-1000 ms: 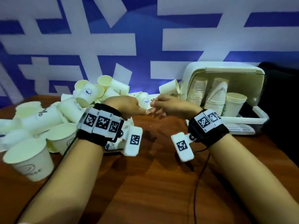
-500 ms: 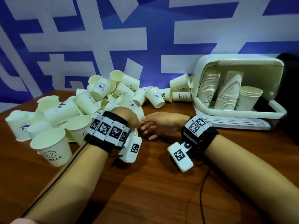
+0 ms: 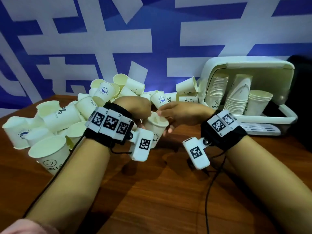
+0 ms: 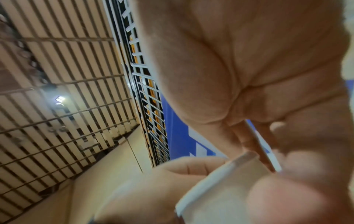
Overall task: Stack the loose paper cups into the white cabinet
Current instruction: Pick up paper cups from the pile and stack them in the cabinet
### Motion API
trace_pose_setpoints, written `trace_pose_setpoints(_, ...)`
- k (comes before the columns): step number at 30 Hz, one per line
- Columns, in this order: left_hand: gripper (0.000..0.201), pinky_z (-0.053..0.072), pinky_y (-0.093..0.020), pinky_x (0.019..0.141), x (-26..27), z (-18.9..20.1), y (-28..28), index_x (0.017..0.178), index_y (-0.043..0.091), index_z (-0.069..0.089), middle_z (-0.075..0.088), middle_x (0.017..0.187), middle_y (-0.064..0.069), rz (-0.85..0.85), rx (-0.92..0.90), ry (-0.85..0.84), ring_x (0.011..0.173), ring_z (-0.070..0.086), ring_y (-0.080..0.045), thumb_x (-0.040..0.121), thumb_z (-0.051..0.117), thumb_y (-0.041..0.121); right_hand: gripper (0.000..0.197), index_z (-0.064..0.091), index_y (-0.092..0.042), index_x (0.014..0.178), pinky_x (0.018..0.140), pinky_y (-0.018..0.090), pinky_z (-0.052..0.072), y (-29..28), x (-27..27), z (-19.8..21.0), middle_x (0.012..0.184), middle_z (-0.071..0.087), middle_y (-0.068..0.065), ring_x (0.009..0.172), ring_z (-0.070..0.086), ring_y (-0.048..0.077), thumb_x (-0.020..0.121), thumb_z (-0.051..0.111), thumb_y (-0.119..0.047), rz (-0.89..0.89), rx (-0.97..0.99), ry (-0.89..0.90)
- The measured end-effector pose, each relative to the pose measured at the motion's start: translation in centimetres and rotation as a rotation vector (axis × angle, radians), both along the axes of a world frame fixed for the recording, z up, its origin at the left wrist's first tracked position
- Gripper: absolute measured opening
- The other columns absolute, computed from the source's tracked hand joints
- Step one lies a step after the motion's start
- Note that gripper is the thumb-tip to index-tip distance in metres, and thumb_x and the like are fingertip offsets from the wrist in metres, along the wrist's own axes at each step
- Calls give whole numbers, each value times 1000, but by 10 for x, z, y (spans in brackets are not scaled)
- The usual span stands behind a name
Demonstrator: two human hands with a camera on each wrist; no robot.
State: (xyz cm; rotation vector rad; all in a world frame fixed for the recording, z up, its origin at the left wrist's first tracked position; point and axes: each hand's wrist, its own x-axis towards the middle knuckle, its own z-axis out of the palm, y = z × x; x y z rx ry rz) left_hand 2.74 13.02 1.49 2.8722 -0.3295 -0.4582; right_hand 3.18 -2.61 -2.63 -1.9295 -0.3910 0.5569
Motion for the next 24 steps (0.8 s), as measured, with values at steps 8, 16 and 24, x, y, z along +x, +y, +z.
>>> trace_pose_setpoints(8,24,58,-41,79,20,15,-71,100,10,55,68,98,-16,-150,-508,-75,81,73,-29,91,38,-3,24,62,-7,114,48,26,53,-83,-21,55,89,59,12,68,60,21,102,46,-21,-368,-241,-284)
trace_pose_setpoints(16,29,61,-39,66,43,5,-178,106,12,56,57,102,-7,-198,-936,-60,71,70,-27,94,32,-1,20,63,-11,112,71,41,61,-160,-28,66,101,59,13,82,57,23,99,53,-23,-834,-199,-358)
trace_pose_setpoints(24,17,60,-33,64,60,-14,-257,109,16,55,62,115,-10,-343,-1143,-63,94,65,-25,97,47,8,8,67,-17,98,73,41,59,-221,-38,61,102,66,16,85,62,26,95,60,-19,-1079,-129,-441)
